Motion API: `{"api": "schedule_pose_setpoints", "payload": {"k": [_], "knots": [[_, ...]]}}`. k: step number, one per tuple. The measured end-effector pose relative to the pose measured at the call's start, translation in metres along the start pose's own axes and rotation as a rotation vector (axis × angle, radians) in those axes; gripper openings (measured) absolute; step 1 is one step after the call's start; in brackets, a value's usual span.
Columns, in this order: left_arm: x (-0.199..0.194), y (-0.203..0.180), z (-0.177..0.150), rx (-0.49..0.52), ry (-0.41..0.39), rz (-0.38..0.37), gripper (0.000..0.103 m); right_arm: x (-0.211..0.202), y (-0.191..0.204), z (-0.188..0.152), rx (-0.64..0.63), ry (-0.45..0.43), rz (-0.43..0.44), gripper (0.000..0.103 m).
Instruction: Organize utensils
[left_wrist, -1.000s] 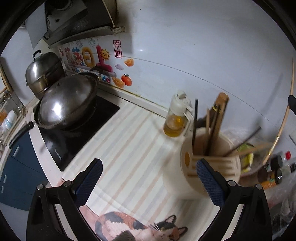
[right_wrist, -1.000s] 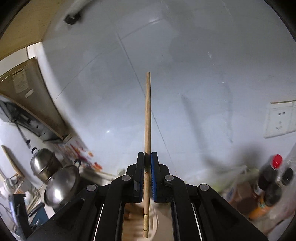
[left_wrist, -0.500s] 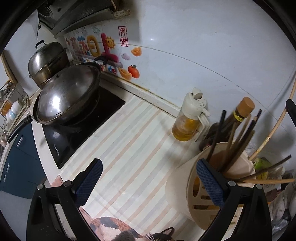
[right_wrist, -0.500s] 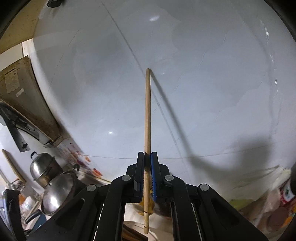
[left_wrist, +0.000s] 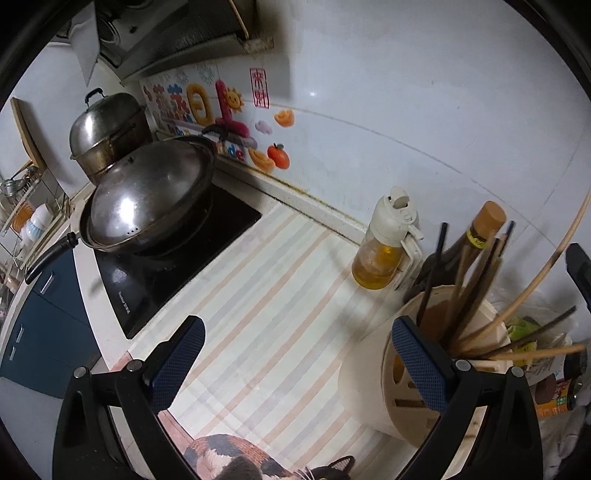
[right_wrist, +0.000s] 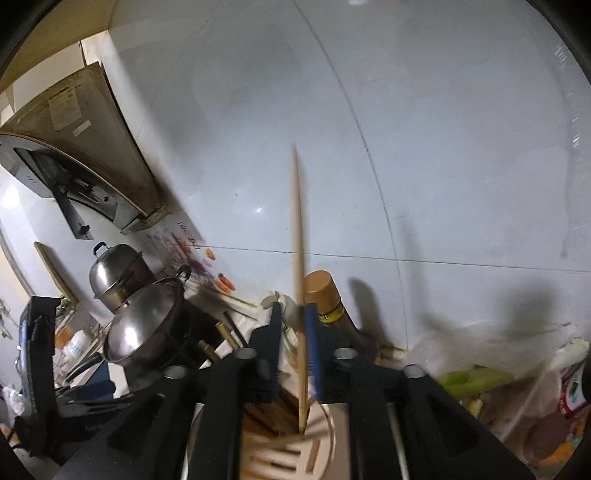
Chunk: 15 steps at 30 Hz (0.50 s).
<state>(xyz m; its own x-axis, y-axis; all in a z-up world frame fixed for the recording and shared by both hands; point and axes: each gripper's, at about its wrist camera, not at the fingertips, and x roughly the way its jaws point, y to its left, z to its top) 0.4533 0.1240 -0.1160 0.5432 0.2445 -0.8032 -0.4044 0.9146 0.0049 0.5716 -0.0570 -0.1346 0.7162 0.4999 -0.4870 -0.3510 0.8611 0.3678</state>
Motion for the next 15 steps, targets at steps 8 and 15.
{"api": "schedule_pose_setpoints", "payload": {"k": [8,15], "knots": [[-0.042,0.006,-0.03,0.004,-0.071,-0.027,0.103,-0.069,0.011,-0.01,-0.062,0.031,-0.118,0.084],[-0.081,0.012,-0.07,0.05,-0.121,-0.038,0.103,-0.106,0.029,-0.056,-0.14,0.114,-0.317,0.103]]}}
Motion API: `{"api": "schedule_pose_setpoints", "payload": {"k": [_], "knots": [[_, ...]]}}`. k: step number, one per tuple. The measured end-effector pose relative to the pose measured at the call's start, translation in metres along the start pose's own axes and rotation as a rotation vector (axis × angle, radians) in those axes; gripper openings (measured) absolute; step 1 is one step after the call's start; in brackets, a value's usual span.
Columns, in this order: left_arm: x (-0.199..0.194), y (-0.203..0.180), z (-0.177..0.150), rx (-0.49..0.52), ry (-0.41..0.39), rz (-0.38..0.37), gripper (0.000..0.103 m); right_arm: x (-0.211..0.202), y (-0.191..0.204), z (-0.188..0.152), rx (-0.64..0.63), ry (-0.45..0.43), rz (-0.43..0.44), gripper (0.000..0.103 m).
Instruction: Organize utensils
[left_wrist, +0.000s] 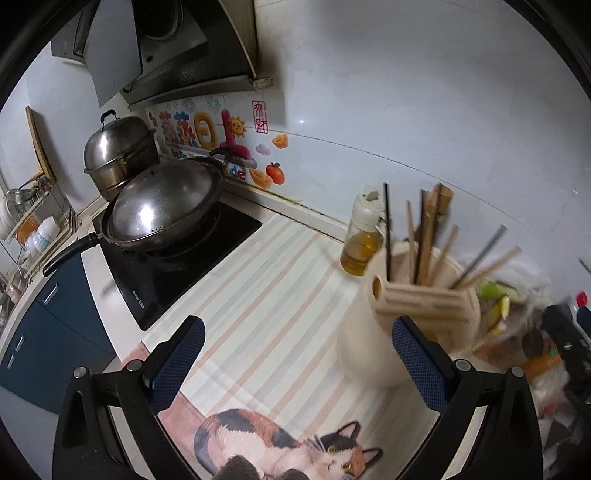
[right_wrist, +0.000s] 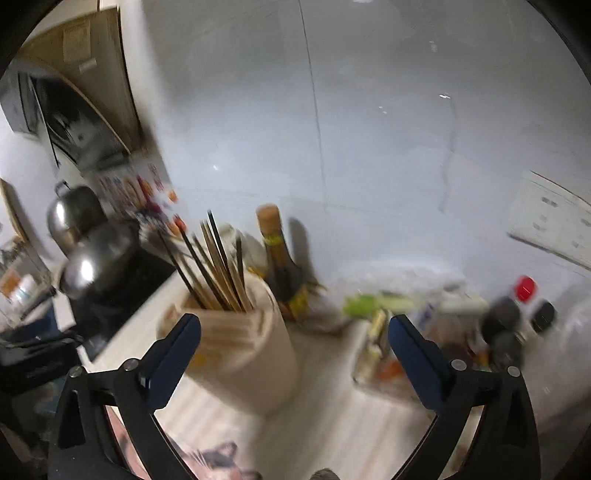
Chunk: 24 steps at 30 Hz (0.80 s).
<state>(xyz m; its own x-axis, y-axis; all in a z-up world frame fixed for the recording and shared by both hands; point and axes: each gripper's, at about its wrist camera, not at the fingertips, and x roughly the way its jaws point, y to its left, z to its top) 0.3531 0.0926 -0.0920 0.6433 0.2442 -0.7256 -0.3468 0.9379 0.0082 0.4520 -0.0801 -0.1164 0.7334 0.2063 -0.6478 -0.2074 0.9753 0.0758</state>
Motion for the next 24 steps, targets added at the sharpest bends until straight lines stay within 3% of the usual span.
{"api": "schedule_pose_setpoints", "payload": {"k": [6,12,24], "knots": [[-0.051,0.009,-0.026,0.042,-0.063,-0.045,0.103,-0.053,0.011,-0.028,-0.012,-0.029,-0.096,0.103],[-0.115,0.03,-0.054,0.075,-0.133,-0.098,0.103,-0.137,0.031,-0.057,0.007,-0.068,-0.167,0.103],[-0.233,0.081,-0.111,0.112,-0.22,-0.163,0.103,-0.298,0.075,-0.118,0.027,-0.155,-0.218,0.103]]}}
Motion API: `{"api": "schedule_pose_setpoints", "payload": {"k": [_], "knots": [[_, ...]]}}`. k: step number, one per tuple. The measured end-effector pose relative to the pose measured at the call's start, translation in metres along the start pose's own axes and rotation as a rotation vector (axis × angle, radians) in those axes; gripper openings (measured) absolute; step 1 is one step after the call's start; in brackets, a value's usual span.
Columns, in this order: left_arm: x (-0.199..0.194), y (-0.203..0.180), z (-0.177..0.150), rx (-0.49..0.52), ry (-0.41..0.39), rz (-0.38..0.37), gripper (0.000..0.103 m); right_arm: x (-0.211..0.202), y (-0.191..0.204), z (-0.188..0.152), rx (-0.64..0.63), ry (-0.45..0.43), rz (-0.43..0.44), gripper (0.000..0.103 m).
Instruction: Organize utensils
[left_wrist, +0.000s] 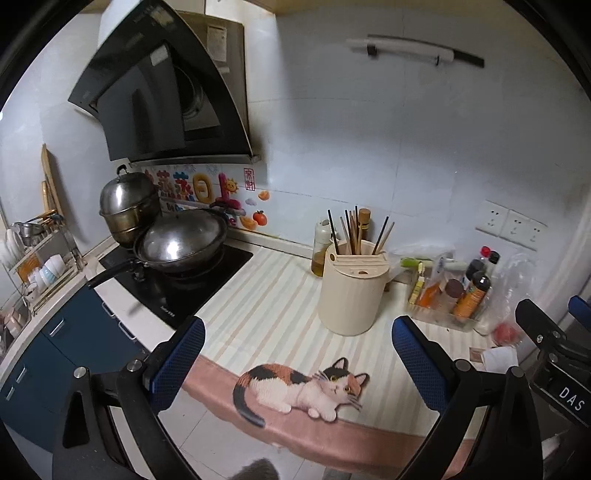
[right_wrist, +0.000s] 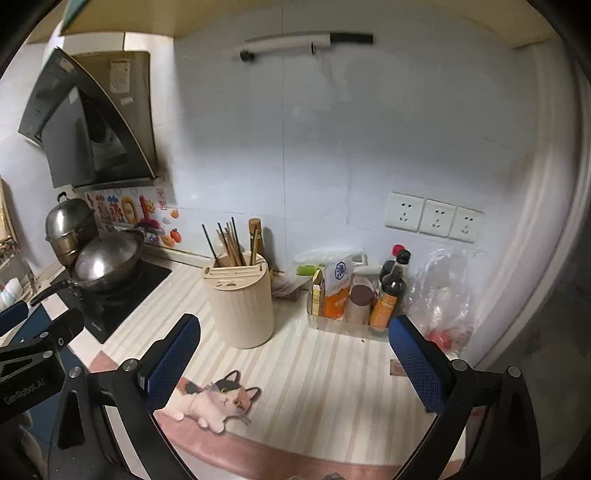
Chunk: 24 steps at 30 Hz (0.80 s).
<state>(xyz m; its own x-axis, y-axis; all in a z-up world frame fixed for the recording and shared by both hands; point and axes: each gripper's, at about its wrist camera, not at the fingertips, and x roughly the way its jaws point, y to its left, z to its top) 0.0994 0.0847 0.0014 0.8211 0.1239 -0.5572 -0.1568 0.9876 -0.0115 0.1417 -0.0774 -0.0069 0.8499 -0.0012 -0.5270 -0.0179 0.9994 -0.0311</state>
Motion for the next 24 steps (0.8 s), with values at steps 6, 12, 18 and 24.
{"api": "schedule_pose_setpoints", "payload": {"k": [6,12,18,24], "knots": [[-0.044,0.008,-0.015,0.002,-0.022,-0.009,0.103,-0.057,0.002,-0.013,0.008,-0.024,0.003,0.103],[-0.071,0.008,-0.029,0.007,-0.029,-0.026,0.103,-0.092,0.001,-0.021,0.006,-0.05,0.006,0.103],[-0.087,0.003,-0.036,-0.004,-0.03,-0.017,0.103,-0.106,0.0,-0.021,-0.021,-0.056,0.025,0.103],[-0.098,0.004,-0.04,-0.032,-0.017,0.007,0.103,-0.112,-0.003,-0.024,-0.045,-0.047,0.051,0.103]]}}
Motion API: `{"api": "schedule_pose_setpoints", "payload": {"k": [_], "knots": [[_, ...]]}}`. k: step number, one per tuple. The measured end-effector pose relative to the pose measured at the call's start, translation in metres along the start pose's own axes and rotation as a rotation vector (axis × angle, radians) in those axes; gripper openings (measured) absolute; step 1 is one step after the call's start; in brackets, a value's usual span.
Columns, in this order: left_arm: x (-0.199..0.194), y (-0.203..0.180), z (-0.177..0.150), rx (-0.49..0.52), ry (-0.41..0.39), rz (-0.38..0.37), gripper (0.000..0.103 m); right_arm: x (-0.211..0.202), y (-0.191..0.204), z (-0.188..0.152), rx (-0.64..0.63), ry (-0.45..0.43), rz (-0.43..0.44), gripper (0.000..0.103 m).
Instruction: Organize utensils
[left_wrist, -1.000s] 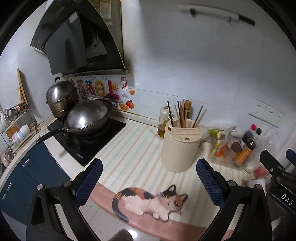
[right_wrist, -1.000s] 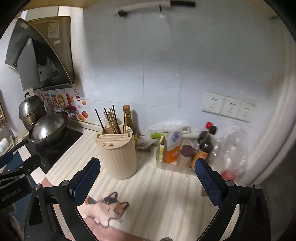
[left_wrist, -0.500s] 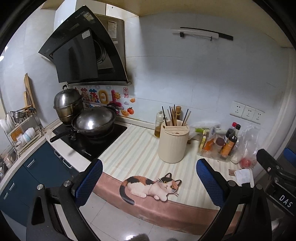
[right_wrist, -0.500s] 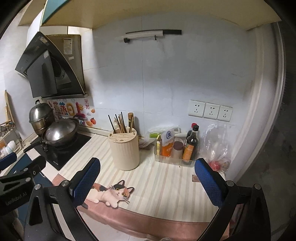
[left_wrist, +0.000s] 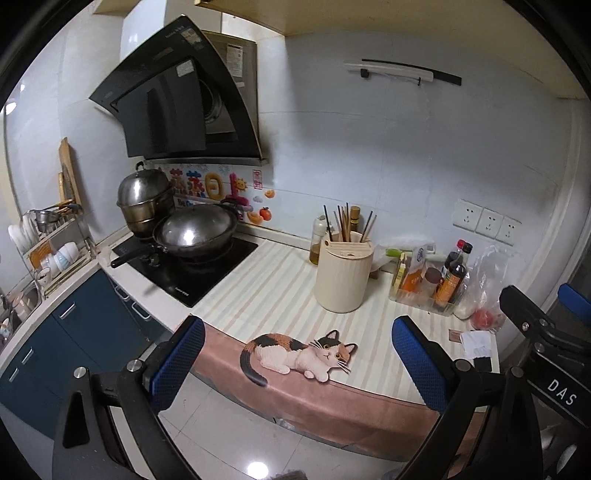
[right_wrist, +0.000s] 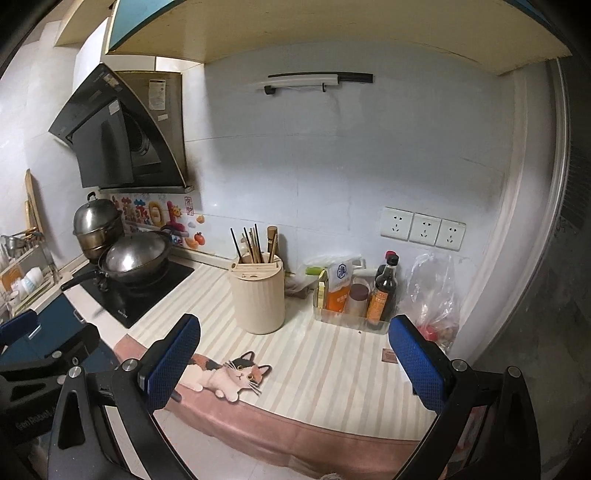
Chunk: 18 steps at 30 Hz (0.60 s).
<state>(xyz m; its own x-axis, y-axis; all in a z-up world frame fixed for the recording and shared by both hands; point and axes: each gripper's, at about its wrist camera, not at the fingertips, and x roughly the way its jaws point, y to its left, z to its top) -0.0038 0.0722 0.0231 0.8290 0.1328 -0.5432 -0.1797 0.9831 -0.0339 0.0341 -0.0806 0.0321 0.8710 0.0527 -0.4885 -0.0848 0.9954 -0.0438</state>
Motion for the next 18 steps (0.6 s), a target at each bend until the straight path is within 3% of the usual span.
{"api": "schedule_pose_setpoints", "payload": {"k": [18], "knots": [[-0.011,-0.003,-0.004,0.008,-0.008,0.03,0.103,-0.005,-0.016,-0.003,0.002,0.002,0.019,0.103]]}}
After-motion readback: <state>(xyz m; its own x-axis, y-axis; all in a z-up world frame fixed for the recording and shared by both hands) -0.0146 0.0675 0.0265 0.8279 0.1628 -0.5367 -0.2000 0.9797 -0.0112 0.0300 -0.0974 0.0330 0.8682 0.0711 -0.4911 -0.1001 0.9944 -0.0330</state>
